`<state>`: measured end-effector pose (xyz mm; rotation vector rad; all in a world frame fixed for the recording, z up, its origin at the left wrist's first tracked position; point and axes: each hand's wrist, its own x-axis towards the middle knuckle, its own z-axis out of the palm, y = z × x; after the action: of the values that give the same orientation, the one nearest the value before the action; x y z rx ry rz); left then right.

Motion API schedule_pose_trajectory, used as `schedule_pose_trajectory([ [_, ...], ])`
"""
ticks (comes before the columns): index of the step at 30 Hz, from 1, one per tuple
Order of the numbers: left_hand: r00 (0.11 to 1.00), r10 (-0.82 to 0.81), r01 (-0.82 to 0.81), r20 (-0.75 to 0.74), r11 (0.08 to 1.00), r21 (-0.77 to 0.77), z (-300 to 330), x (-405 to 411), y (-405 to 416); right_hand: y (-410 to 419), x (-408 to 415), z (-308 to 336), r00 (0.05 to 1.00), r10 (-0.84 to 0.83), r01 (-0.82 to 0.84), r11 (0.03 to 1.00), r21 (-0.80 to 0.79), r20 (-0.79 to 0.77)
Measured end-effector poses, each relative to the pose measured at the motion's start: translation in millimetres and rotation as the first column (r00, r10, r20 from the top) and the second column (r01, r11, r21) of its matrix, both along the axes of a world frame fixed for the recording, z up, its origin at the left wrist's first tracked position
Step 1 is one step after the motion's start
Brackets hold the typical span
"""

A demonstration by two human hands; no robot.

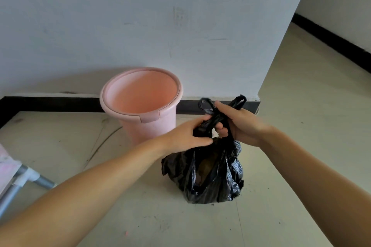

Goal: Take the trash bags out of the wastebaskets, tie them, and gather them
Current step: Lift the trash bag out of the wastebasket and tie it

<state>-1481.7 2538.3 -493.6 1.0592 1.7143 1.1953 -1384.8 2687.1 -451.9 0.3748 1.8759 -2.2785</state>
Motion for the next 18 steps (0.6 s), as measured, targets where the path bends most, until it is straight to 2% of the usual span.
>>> schedule_pose_trajectory([
  [2,0.987,0.156,-0.157,0.033,0.988,0.003,-1,-7,0,4,5,0,0.993,0.116,-0.110,0.976,0.189,-0.018],
  [4,0.959,0.256,-0.255,0.118,0.967,-0.030,3,-12,-1,5,6,-1,0.987,0.151,-0.114,0.883,0.456,-0.046],
  [6,0.932,0.220,-0.209,0.290,0.975,-0.070,8,-9,-2,3,3,-7,0.993,0.111,-0.046,0.687,0.725,-0.042],
  [8,0.888,0.156,-0.110,0.433,0.985,-0.130,10,-5,-2,-2,-1,-15,0.997,0.058,0.013,0.457,0.889,-0.045],
  [10,0.824,0.180,-0.086,0.538,0.977,-0.195,7,-7,-1,-9,-2,-21,0.983,0.030,0.157,0.387,0.909,-0.183],
  [12,0.743,0.255,-0.136,0.619,0.963,-0.234,4,-9,1,-14,-1,-27,0.954,0.055,0.255,0.377,0.890,-0.296],
  [14,0.696,0.319,-0.191,0.643,0.946,-0.263,0,-10,2,-18,-1,-31,0.943,0.088,0.271,0.354,0.895,-0.320],
  [16,0.609,0.383,-0.265,0.694,0.923,-0.278,-3,-10,4,-18,-1,-37,0.931,0.107,0.303,0.303,0.903,-0.348],
  [17,0.595,0.426,-0.310,0.681,0.904,-0.294,-5,-11,6,-16,-1,-42,0.924,0.118,0.325,0.261,0.909,-0.364],
  [18,0.645,0.481,-0.359,0.593,0.877,-0.321,-8,-13,7,-13,-2,-47,0.923,0.125,0.335,0.207,0.919,-0.364],
])
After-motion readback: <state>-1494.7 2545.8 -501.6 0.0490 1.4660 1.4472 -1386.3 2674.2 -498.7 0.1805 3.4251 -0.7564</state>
